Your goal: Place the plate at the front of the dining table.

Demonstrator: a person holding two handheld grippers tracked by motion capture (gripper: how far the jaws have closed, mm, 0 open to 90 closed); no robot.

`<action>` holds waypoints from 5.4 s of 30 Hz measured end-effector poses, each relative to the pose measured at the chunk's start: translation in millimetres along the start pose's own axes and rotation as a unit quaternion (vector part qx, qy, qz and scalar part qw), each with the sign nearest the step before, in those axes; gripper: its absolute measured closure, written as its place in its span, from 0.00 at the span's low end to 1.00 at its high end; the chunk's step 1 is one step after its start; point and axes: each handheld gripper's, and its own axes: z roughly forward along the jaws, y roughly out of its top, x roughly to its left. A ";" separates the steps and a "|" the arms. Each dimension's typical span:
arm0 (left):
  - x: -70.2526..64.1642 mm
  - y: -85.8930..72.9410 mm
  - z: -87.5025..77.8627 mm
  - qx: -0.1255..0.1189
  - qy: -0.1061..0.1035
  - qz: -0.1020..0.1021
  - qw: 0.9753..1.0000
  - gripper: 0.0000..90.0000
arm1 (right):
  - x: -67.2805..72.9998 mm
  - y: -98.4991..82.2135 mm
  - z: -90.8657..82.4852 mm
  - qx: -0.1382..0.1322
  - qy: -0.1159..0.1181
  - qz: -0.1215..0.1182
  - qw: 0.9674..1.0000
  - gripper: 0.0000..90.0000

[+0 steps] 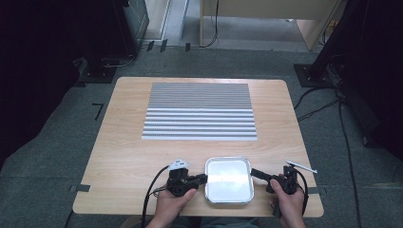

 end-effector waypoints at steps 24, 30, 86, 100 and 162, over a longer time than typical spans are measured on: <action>-21.4 -3.8 14.0 -0.003 0.024 0.051 0.998 0.78 | 40.5 -13.7 -0.6 -0.010 -0.169 -0.194 0.966 0.90; -35.0 -6.9 17.7 -0.007 0.077 0.076 0.994 0.79 | 52.8 -23.0 9.1 -0.020 -0.235 -0.232 0.944 0.93; -40.1 -3.2 35.6 -0.007 0.085 -0.082 0.993 0.88 | 57.9 -31.1 1.4 -0.064 -0.293 -0.222 0.928 0.95; -47.5 -7.9 40.6 -0.015 0.106 -0.076 0.991 0.92 | 64.2 -39.6 0.6 -0.086 -0.304 -0.226 0.921 0.98; -15.4 55.0 -40.1 -0.176 0.173 -0.029 0.969 1.00 | 137.9 3.7 63.4 -0.143 -0.193 -0.327 0.914 1.00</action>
